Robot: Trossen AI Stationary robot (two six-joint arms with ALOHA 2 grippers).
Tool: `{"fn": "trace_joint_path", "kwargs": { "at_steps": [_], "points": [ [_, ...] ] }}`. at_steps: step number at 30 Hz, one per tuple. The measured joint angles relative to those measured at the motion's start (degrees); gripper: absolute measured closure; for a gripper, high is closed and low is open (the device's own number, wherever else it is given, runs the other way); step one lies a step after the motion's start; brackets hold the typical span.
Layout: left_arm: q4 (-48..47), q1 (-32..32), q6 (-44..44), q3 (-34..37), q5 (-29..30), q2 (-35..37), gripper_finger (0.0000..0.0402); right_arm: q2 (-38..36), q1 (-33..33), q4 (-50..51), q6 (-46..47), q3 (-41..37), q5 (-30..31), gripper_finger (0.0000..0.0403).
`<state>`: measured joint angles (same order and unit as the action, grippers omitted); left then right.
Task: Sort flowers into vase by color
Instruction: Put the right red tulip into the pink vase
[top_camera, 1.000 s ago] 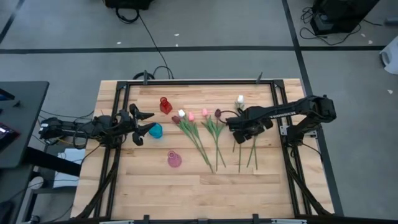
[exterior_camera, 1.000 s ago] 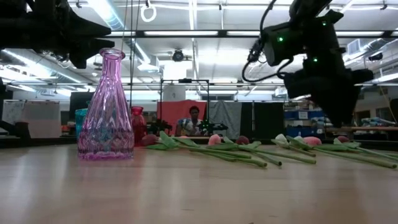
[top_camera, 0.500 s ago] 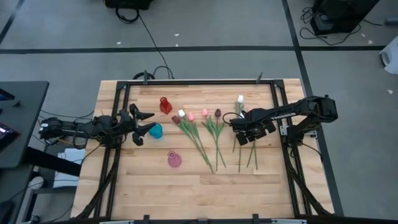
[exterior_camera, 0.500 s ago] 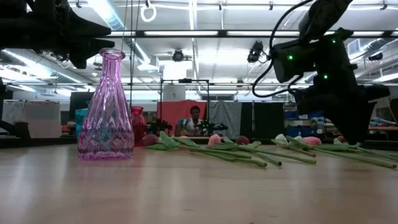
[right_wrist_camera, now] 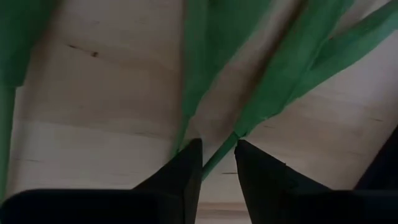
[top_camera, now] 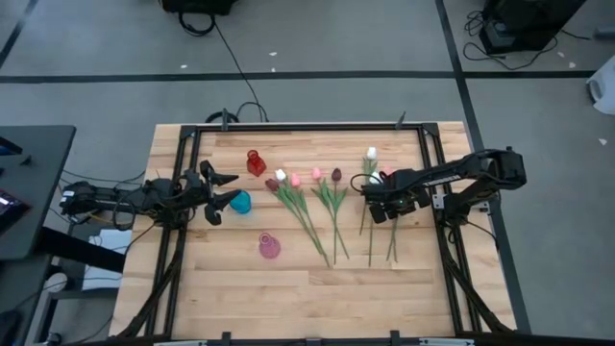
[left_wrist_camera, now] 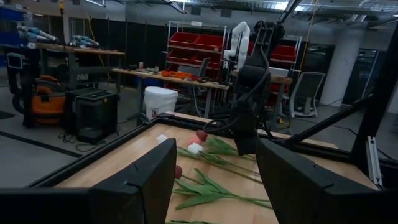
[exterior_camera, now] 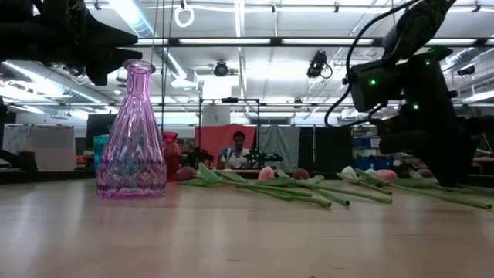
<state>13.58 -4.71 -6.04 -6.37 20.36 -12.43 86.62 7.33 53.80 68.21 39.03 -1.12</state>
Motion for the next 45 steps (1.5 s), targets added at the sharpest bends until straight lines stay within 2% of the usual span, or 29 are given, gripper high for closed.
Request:
{"fn": "trace_joint_path", "kwargs": {
  "at_steps": [3,11,17,22,31,35,40,45],
  "points": [
    [-0.01,0.0,0.0,0.0,0.0,0.0,0.0175,-0.97,0.0,-0.04,0.35,-0.26,0.84,0.0306],
    [0.0,0.0,0.0,0.0,0.0,0.0,0.0175,-1.87,0.0,0.4,0.14,-0.57,1.73,0.0392],
    [-0.15,0.0,0.0,0.0,0.0,0.0,0.0175,-2.89,0.0,2.4,-0.87,-0.72,1.57,0.0391],
    [2.02,0.0,0.0,0.0,0.0,0.04,0.0175,-8.4,-0.17,3.64,-2.31,-0.67,2.34,0.0396],
    [3.79,0.02,-2.42,-0.02,0.0,0.04,0.0175,-22.45,-5.53,4.05,-3.0,-0.64,15.58,0.0395],
    [3.97,0.02,-2.56,-0.02,0.05,0.04,0.0175,-26.99,-6.74,-0.77,-5.3,-0.61,19.24,0.0395],
    [4.72,0.02,-2.58,-0.02,-0.67,0.04,0.0175,-29.1,-6.84,-10.06,-9.19,-0.61,18.32,0.0395],
    [1.02,0.0,-3.76,-0.02,-6.18,0.03,0.0175,-28.25,-6.84,-20.76,-12.93,-0.57,17.99,0.0395]
  ]
}}
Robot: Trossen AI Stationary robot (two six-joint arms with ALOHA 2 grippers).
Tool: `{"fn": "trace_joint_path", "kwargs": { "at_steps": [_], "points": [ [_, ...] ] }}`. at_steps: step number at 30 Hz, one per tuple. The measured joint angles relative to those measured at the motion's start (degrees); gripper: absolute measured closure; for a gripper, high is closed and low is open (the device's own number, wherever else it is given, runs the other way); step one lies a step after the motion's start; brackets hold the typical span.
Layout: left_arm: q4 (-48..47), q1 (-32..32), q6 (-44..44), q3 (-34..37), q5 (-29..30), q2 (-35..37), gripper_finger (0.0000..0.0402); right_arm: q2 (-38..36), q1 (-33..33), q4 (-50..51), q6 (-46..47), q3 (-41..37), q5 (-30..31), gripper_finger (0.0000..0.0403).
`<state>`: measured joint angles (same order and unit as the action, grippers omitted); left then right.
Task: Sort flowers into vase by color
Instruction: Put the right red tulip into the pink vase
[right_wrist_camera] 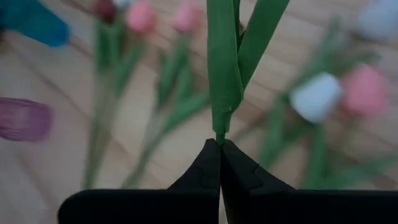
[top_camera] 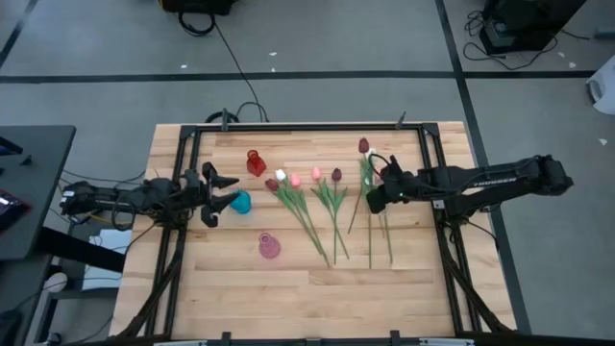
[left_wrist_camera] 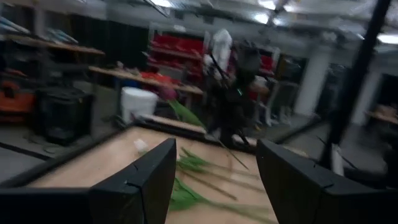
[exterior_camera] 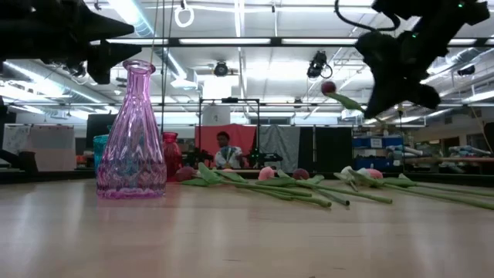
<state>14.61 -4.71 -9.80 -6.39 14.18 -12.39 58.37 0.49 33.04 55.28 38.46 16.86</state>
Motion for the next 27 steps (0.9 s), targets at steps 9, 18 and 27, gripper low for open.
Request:
{"fn": "trace_joint_path", "kwargs": {
  "at_steps": [9,18,27],
  "points": [
    [-0.37,0.0,0.39,0.0,-0.77,0.01,0.0175,2.41,-0.85,-17.47,-16.32,0.0,-0.44,0.0395],
    [-0.17,0.0,0.35,0.0,-0.62,-0.03,0.0175,7.79,-0.85,-35.46,-29.67,0.02,-2.1,0.0395],
    [-0.22,0.0,0.55,0.0,-0.57,-0.03,0.0175,15.4,-0.85,-53.26,-35.09,0.04,-8.03,0.0395]
  ]
}}
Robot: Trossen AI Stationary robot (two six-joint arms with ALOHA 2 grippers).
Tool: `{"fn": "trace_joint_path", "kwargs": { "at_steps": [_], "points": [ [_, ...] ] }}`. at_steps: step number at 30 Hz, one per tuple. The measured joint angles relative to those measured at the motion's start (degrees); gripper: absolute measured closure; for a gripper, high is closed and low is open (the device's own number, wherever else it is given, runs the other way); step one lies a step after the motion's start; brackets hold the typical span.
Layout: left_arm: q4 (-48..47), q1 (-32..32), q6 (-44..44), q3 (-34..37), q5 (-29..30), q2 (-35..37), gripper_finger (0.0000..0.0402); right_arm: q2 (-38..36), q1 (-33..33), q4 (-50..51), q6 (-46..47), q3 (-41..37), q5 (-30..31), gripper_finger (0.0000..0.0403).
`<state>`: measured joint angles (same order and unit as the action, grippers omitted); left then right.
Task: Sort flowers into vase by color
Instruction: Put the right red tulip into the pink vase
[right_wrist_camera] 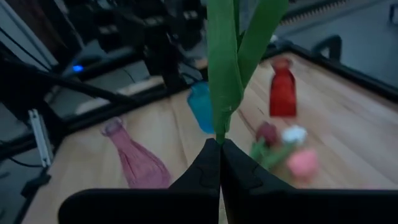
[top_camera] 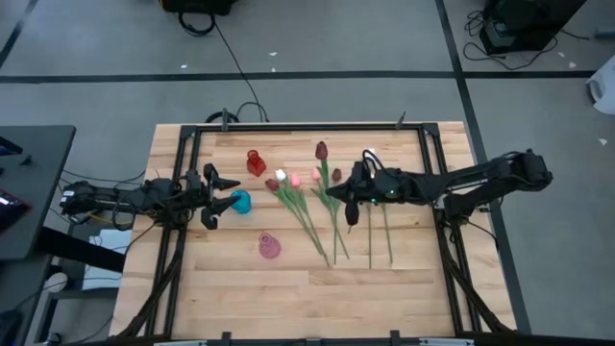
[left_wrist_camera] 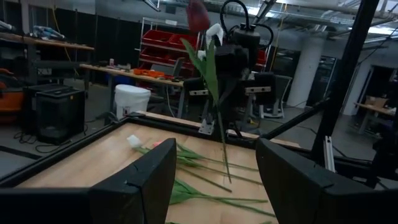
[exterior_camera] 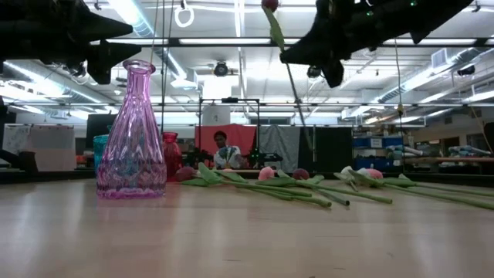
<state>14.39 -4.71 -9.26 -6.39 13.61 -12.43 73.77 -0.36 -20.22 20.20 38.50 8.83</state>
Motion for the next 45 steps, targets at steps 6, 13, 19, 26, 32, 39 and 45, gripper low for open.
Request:
{"fn": "trace_joint_path", "kwargs": {
  "at_steps": [6,13,19,26,32,39,45],
  "points": [
    [-0.02,0.0,-1.46,0.0,0.07,0.02,0.0175,3.01,-0.81,-10.48,-1.17,0.0,-1.08,0.0395],
    [-6.04,0.0,0.34,-4.75,-2.06,0.16,0.0175,6.08,-3.83,-19.03,-4.82,2.05,-1.6,0.0395],
    [-8.34,0.0,1.65,-5.66,-1.65,0.11,0.0175,11.11,-5.71,-18.69,-9.81,10.77,-3.85,0.0395],
    [-8.92,-0.01,3.21,-5.87,-1.85,0.41,0.0175,17.1,-5.99,-15.05,-13.02,20.84,-7.42,0.0394],
    [-16.01,-1.01,3.25,-9.73,-2.75,2.01,0.0175,20.97,-5.99,-12.03,-15.23,27.37,-7.44,0.0394],
    [-16.98,-2.42,5.76,-9.73,-1.51,2.86,0.0175,25.24,-5.99,-12.28,-15.4,32.99,-11.23,0.0394],
    [-19.74,-2.44,6.32,-9.7,3.45,2.86,0.0175,29.39,-5.99,-12.32,-15.29,37.64,-12.52,0.0394]
  ]
}}
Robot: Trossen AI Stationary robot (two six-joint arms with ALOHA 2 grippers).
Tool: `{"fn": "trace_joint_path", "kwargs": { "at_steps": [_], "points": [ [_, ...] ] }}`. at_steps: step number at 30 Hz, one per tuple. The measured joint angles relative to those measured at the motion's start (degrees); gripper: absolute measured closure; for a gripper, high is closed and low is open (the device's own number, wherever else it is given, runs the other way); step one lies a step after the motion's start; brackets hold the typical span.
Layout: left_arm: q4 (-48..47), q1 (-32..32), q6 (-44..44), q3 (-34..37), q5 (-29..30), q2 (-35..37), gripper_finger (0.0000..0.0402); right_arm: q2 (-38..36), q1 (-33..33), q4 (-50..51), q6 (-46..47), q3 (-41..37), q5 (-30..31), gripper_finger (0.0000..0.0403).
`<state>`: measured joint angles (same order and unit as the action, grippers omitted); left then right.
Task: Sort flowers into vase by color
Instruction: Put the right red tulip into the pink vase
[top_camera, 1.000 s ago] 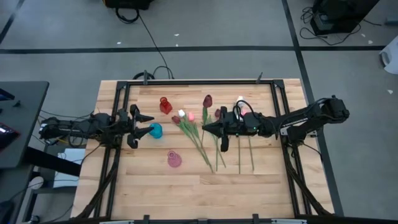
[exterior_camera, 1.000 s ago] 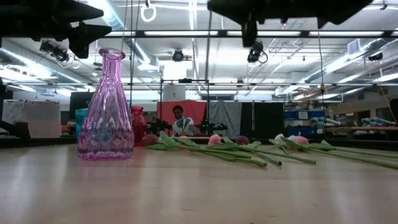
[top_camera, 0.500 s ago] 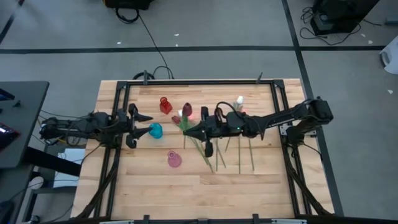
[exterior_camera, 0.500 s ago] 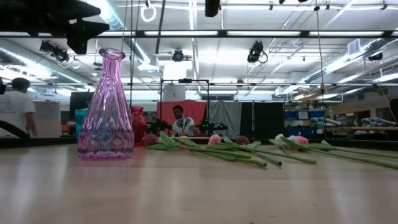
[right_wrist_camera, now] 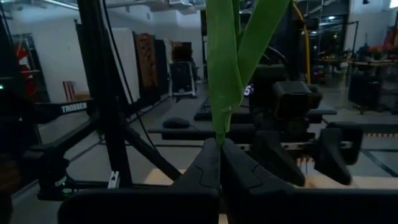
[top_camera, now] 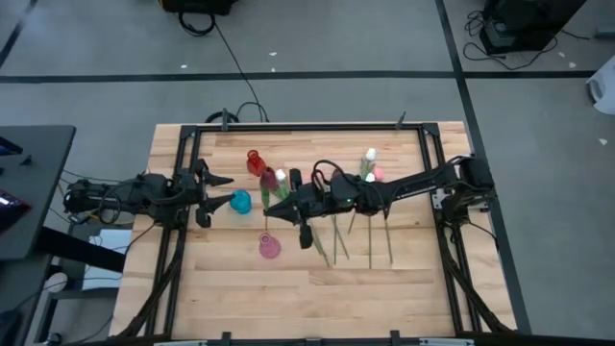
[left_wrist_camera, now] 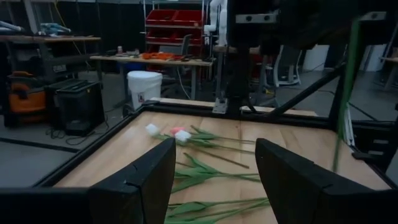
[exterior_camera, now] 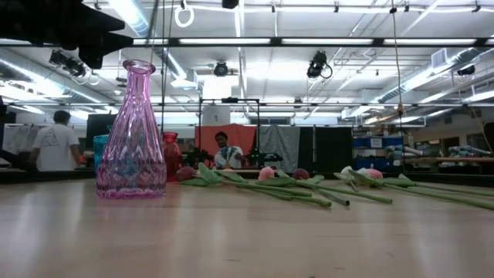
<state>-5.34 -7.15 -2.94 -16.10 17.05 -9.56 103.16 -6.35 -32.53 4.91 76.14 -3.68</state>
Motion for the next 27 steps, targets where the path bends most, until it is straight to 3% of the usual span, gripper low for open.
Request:
{"fn": "trace_joint_path", "kwargs": {
  "at_steps": [15,22,27],
  "points": [
    [-0.39,-0.03,-0.69,0.04,0.03,-0.02,0.0175,7.14,-0.17,3.76,0.02,1.73,-0.92,0.0384],
    [-0.42,-0.03,-1.84,0.33,0.09,-0.17,0.0175,7.78,-0.22,14.19,2.25,1.68,-0.59,0.0313],
    [-0.42,-0.03,-1.84,0.33,0.47,-0.17,0.0175,2.19,0.19,30.36,6.55,1.71,0.38,0.0251]
  ]
}}
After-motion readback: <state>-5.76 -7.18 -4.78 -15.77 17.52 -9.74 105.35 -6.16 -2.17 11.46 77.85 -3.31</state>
